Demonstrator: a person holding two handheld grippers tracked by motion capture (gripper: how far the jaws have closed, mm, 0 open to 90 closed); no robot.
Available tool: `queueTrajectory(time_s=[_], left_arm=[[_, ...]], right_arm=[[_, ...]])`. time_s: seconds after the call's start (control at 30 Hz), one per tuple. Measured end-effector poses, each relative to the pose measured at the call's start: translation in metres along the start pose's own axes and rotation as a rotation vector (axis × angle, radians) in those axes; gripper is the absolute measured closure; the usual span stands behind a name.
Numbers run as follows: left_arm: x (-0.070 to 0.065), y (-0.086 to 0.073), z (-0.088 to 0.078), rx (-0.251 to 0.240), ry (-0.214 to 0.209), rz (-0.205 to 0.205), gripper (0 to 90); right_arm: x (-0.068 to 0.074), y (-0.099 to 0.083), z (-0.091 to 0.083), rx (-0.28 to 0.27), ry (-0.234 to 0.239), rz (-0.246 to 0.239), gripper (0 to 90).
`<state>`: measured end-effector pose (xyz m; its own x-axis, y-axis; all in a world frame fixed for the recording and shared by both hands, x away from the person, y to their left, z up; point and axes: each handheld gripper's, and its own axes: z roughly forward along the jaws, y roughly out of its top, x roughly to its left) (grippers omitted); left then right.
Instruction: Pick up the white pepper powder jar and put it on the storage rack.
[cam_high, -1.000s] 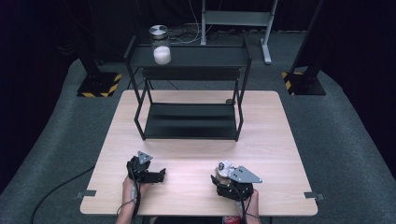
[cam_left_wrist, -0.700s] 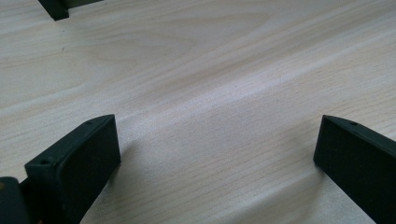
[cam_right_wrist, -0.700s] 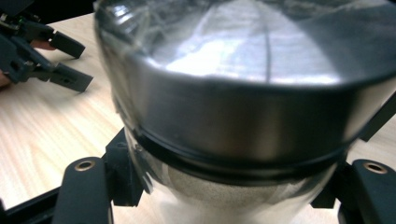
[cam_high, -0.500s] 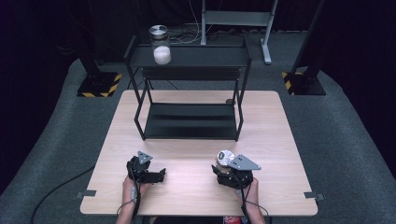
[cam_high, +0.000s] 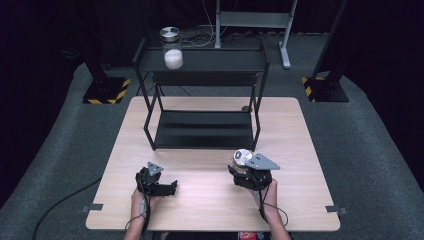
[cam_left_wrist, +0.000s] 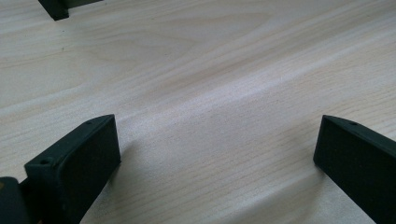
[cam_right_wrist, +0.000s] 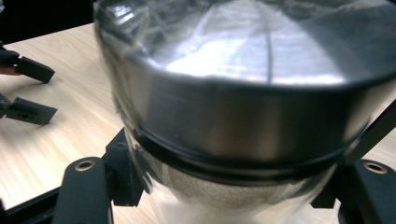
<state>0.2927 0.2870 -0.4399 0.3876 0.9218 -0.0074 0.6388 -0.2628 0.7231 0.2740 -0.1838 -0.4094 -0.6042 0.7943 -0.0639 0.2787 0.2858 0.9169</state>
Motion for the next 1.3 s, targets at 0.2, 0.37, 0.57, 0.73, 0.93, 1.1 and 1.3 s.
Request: queueTrajectory(time_s=[0.2, 0.37, 0.57, 0.73, 0.93, 1.1, 1.3], left_arm=[[0.000, 0.000, 0.000, 0.000, 0.000, 0.000, 0.0], [0.000, 0.000, 0.000, 0.000, -0.001, 0.001, 0.0], [0.000, 0.000, 0.000, 0.000, -0.001, 0.001, 0.0], [0.000, 0.000, 0.000, 0.000, -0.001, 0.001, 0.0], [0.000, 0.000, 0.000, 0.000, -0.001, 0.001, 0.0], [0.000, 0.000, 0.000, 0.000, -0.001, 0.001, 0.0], [0.000, 0.000, 0.000, 0.000, -0.001, 0.001, 0.0]], right_arm=[[-0.006, 0.006, 0.008, 0.006, -0.001, 0.005, 30.3], [-0.011, 0.011, 0.014, 0.010, -0.006, 0.003, 30.3], [-0.017, 0.015, 0.020, 0.014, -0.013, 0.012, 30.3], [-0.021, 0.020, 0.026, 0.020, -0.012, 0.012, 30.3], [-0.025, 0.027, 0.033, 0.024, -0.015, 0.009, 30.3], [-0.029, 0.032, 0.037, 0.022, -0.014, 0.013, 30.3], [-0.032, 0.038, 0.042, 0.023, -0.011, 0.011, 30.2]])
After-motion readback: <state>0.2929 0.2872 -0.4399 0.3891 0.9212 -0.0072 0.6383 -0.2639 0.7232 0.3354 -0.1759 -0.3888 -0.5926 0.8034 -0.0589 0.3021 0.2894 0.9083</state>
